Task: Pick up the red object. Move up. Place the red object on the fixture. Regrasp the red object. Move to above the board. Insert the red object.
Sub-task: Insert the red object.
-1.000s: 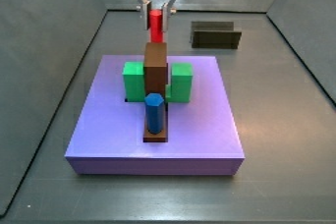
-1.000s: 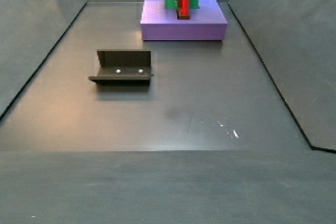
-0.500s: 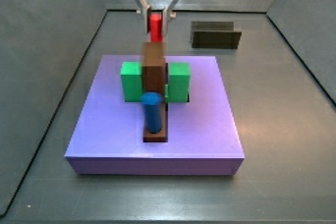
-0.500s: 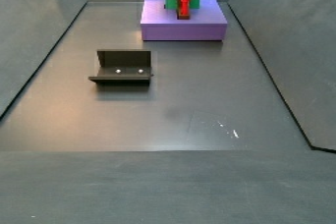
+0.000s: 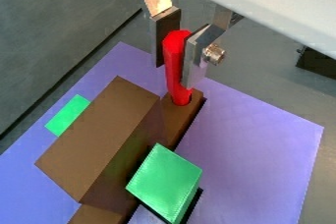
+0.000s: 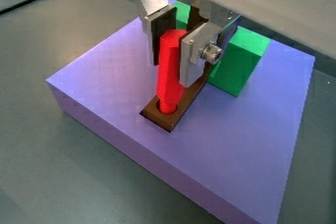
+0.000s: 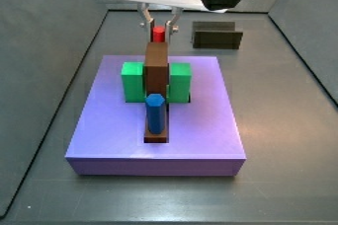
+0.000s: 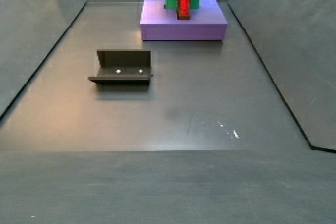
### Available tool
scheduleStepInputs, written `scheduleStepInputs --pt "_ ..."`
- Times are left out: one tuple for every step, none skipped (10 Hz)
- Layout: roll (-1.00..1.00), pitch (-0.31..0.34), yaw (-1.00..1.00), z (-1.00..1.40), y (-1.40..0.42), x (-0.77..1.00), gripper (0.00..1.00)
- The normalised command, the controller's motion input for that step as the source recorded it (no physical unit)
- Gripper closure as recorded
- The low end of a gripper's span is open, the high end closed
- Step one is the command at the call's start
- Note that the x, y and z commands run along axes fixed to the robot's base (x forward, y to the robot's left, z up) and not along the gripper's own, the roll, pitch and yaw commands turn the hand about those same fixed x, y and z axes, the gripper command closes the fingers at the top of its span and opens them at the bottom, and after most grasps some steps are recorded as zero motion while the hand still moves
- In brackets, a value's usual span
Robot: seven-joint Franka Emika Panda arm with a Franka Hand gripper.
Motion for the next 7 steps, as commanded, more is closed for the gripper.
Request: scheduleStepInputs --pt "0.02 0.107 -0.12 -0.33 0.0 0.59 1.0" --pt "0.0 0.046 -0.07 -0.27 0.0 0.52 1.0" --pt "0.0 0.0 -0.06 -0.3 0.0 0.2 1.0" --pt "0.0 0.0 -0.01 -0.37 0.01 -0.02 1.0" --pt "0.0 0.0 0.0 -0.26 0.05 -0.03 1.0" --pt "0.01 0.0 0.0 0.0 0.0 0.0 1.0" --pt "0.0 0.0 0.0 0.0 0.0 0.0 1.0"
